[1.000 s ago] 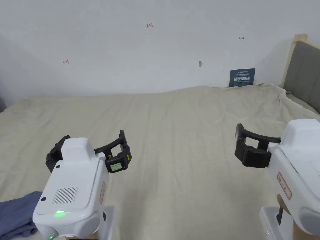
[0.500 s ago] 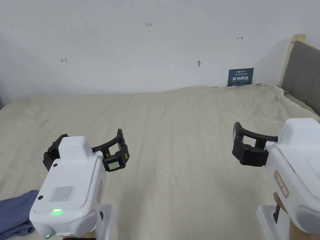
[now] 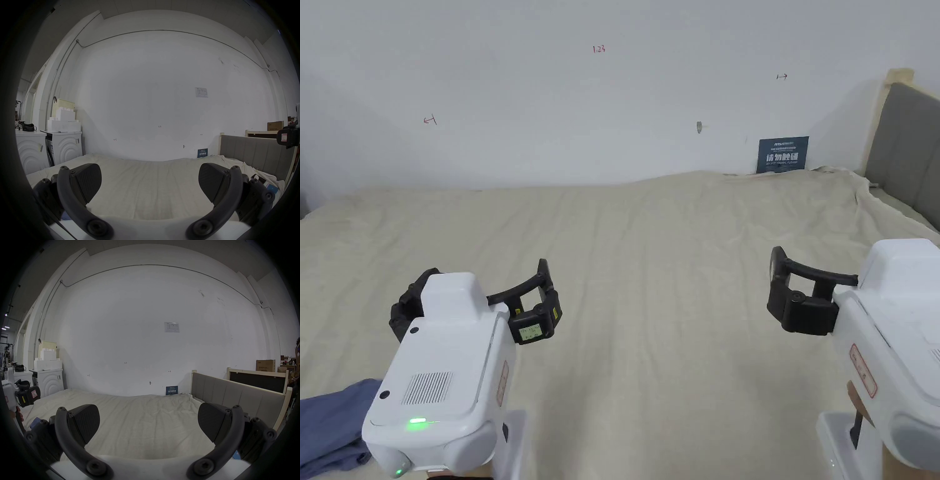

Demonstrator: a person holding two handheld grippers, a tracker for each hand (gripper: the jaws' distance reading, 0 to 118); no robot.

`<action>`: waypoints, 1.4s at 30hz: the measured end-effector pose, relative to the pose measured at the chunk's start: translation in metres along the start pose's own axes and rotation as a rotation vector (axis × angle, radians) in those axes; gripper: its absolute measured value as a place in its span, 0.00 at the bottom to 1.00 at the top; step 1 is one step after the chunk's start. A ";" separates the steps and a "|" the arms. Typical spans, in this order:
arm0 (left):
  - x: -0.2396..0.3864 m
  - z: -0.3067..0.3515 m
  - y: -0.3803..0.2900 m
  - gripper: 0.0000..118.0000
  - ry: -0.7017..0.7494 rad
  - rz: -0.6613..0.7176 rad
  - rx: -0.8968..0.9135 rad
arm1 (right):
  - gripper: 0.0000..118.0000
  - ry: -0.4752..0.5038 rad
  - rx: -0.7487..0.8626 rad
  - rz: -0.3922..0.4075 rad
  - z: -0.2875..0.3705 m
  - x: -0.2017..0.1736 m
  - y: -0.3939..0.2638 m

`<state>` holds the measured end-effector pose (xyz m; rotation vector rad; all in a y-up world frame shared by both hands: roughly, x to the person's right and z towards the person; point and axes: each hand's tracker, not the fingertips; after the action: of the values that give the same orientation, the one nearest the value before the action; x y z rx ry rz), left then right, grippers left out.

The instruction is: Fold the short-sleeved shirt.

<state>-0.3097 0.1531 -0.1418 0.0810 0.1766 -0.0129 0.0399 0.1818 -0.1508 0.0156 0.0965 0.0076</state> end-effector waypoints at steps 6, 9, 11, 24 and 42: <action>0.000 0.000 -0.001 1.00 -0.003 0.002 -0.007 | 1.00 -0.090 -0.066 -0.011 -0.003 -0.006 0.007; -0.001 0.000 -0.001 1.00 -0.008 0.010 -0.009 | 1.00 -0.240 -0.125 -0.122 -0.005 -0.008 0.010; -0.002 0.001 0.000 1.00 -0.008 0.015 -0.008 | 1.00 -0.275 -0.217 -0.211 -0.009 -0.002 0.012; -0.002 0.001 0.004 1.00 -0.012 0.030 0.002 | 0.99 -0.254 -0.632 -0.260 -0.026 0.013 0.027; -0.005 0.003 0.006 1.00 -0.007 0.025 0.007 | 0.98 -0.184 -0.481 -0.193 -0.027 0.007 0.019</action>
<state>-0.3140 0.1587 -0.1372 0.0905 0.1682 0.0114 0.0445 0.2013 -0.1779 -0.4733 -0.0903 -0.1629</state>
